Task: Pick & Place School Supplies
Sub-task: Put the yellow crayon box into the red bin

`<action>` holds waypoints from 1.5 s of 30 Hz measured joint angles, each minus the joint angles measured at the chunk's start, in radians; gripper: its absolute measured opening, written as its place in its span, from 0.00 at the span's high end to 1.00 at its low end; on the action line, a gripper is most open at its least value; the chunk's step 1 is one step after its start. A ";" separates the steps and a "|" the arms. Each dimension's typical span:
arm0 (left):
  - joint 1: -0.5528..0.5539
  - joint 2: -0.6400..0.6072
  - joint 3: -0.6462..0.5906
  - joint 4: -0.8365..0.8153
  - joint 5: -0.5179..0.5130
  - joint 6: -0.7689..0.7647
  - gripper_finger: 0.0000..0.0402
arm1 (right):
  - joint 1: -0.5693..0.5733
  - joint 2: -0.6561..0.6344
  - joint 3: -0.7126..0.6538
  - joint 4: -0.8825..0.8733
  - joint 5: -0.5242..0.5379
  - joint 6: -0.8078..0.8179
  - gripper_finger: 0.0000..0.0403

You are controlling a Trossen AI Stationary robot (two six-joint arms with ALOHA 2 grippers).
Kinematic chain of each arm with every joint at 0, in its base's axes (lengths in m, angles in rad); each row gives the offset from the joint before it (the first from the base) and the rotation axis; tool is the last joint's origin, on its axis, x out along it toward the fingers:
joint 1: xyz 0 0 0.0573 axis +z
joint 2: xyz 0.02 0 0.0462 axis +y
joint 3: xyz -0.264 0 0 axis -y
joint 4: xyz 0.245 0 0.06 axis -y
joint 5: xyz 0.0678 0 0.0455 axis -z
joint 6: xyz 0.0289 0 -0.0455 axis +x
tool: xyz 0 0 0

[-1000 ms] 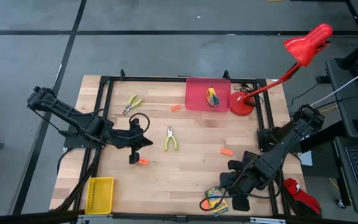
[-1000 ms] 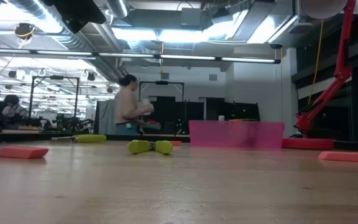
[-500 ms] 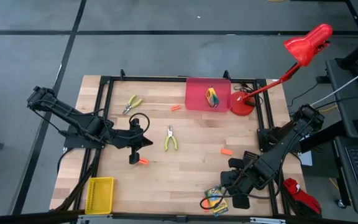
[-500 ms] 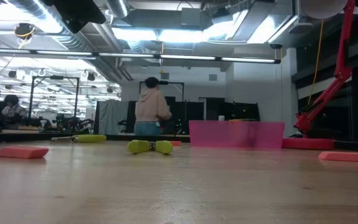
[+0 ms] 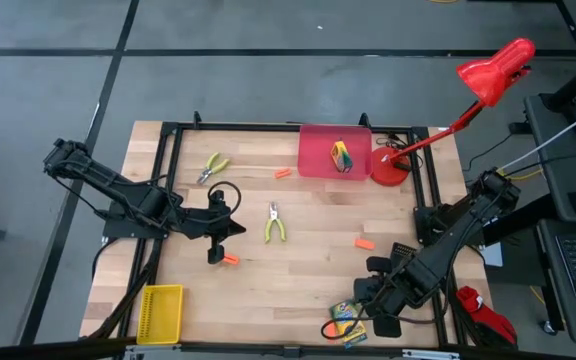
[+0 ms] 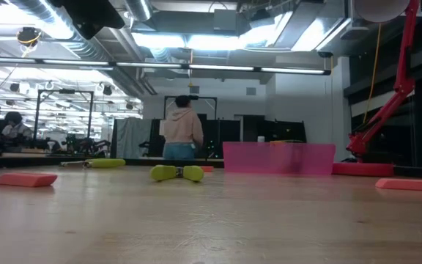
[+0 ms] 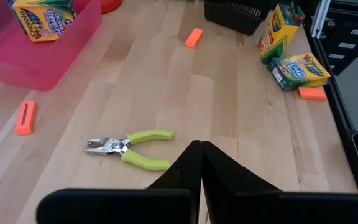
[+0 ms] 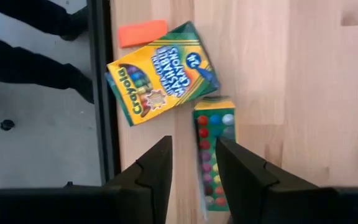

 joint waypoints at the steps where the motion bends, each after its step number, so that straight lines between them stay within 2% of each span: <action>1: 0.000 0.000 0.000 0.000 0.000 0.000 0.99 | 0.002 0.005 0.000 0.007 -0.001 -0.002 0.69; 28: 0.000 0.000 0.000 0.000 0.009 0.000 0.99 | 0.038 0.046 0.000 -0.007 0.026 0.052 0.69; 32: 0.000 0.000 0.000 0.000 0.009 0.000 0.99 | 0.038 0.046 0.000 -0.015 0.026 0.060 0.76; 39: 0.000 0.000 0.000 0.000 0.010 0.000 0.99 | 0.038 0.046 0.000 -0.014 0.025 0.059 0.97; 45: 0.000 0.000 0.000 0.000 0.009 0.000 0.99 | 0.025 0.046 0.000 -0.014 0.066 0.077 0.99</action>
